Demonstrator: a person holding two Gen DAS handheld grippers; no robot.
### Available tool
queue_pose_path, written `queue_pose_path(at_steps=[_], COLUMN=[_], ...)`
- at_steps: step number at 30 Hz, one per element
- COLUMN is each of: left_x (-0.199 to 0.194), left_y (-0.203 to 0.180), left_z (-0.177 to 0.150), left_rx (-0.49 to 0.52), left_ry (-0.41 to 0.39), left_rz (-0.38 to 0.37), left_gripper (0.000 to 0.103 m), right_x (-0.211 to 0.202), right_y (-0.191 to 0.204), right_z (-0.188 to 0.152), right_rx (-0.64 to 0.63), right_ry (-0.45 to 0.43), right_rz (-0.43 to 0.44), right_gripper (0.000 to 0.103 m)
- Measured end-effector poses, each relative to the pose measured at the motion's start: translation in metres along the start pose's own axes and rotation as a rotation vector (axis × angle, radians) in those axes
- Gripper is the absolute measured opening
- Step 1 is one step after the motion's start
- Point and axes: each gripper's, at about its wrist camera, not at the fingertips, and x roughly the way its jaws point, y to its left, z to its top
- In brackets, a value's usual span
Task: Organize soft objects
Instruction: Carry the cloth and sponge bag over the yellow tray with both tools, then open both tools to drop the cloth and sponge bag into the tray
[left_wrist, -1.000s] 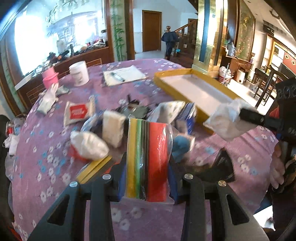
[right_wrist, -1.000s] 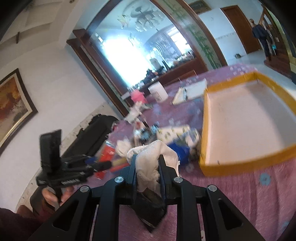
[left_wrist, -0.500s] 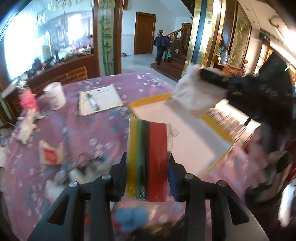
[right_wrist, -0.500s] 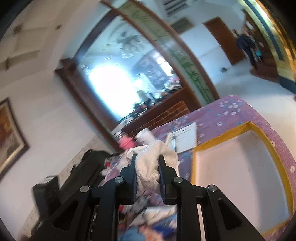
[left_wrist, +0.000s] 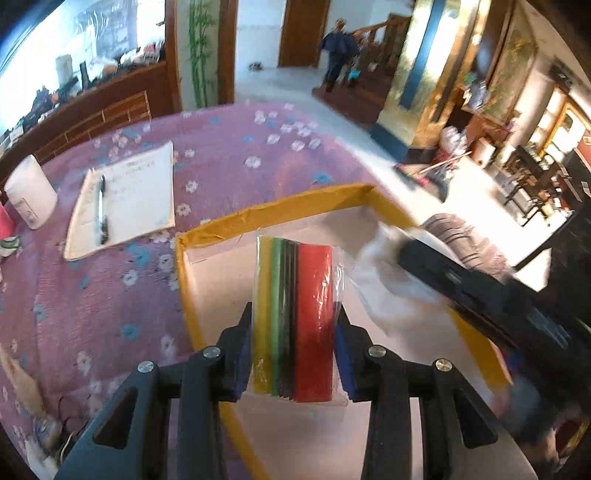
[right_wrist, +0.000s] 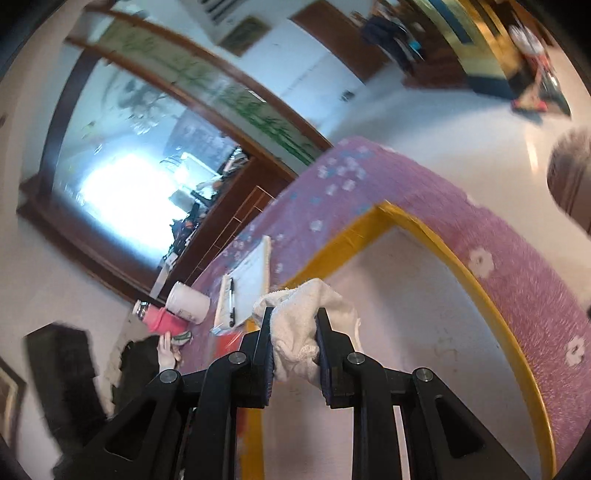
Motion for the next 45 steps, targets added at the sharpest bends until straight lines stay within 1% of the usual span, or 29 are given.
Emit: queue_pose_path(at_steps=[3,6,9,11,13,14,15,16,17,18,21,24,26,28,30,31,32,33,38,41,45], left_x=[0.023,0.038,0.043,0.043,0.044,0.043,0.041,0.039,0.036,0.034,0.027,0.017,0.01,0.003,-0.003,-0.006,-0.008,-0.011,-0.035,-0.054,-0.084], left_y=[0.005,0.007,0.004,0.005,0.009,0.01,0.011,0.012,0.013,0.014,0.016,0.016,0.019,0.021,0.022,0.023,0.023,0.024,0.025,0.026,0.03], left_z=[0.009,0.01,0.006,0.004,0.004,0.004,0.004,0.004,0.004,0.004,0.004,0.002,0.001,-0.001,-0.004,-0.006,-0.008,-0.01,-0.02,-0.029,-0.051], left_rx=[-0.027,-0.036,-0.034,-0.055,-0.08,-0.09,-0.097,-0.104,-0.109,-0.115,-0.115,-0.108,-0.112,-0.114,-0.112,-0.111,-0.11,-0.108,-0.096,-0.081,-0.07], left_ry=[0.037,0.071,0.072,0.081,0.092,0.088,0.082,0.074,0.068,0.062,0.055,0.042,0.035,0.03,0.026,0.026,0.026,0.027,-0.003,-0.024,-0.06], left_rz=[0.005,0.0,0.024,0.024,0.012,0.01,0.011,0.009,0.006,0.004,0.004,0.016,0.006,0.005,0.01,0.012,0.011,0.008,-0.004,-0.02,-0.062], left_gripper=[0.036,0.036,0.036,0.037,0.042,0.049,0.06,0.066,0.077,0.08,0.08,0.08,0.08,0.08,0.08,0.08,0.08,0.08,0.08,0.08,0.08], right_x=[0.0,0.001,0.005,0.004,0.004,0.004,0.004,0.006,0.006,0.005,0.004,0.0,-0.003,-0.004,-0.006,-0.006,-0.008,-0.01,-0.017,-0.022,-0.026], right_y=[-0.007,-0.008,-0.009,-0.012,-0.012,-0.012,-0.011,-0.01,-0.009,-0.008,-0.005,-0.003,0.0,0.002,0.005,0.005,0.007,0.008,0.011,0.019,0.026], right_z=[0.0,-0.006,-0.008,-0.008,-0.007,-0.007,-0.008,-0.007,-0.007,-0.007,-0.006,-0.005,-0.004,-0.005,-0.006,-0.006,-0.006,-0.006,-0.006,-0.007,-0.01], right_rx=[0.009,-0.002,0.003,0.009,0.017,0.018,0.013,0.008,0.006,0.006,-0.002,-0.001,-0.009,-0.018,-0.028,-0.036,-0.048,-0.053,-0.064,-0.096,-0.127], right_ry=[-0.002,0.016,0.025,0.023,0.024,0.026,0.029,0.033,0.034,0.03,0.016,0.01,0.006,0.005,0.006,0.005,0.0,-0.01,-0.032,-0.042,-0.048], right_rz=[-0.037,-0.043,-0.045,-0.052,-0.049,-0.046,-0.046,-0.048,-0.053,-0.05,-0.051,-0.032,-0.025,-0.017,-0.034,-0.043,-0.054,-0.059,-0.037,-0.033,-0.021], right_gripper=[0.021,0.023,0.023,0.023,0.023,0.026,0.029,0.031,0.037,0.041,0.041,0.041,0.041,0.045,0.049,0.055,0.064,0.065,0.065,0.065,0.065])
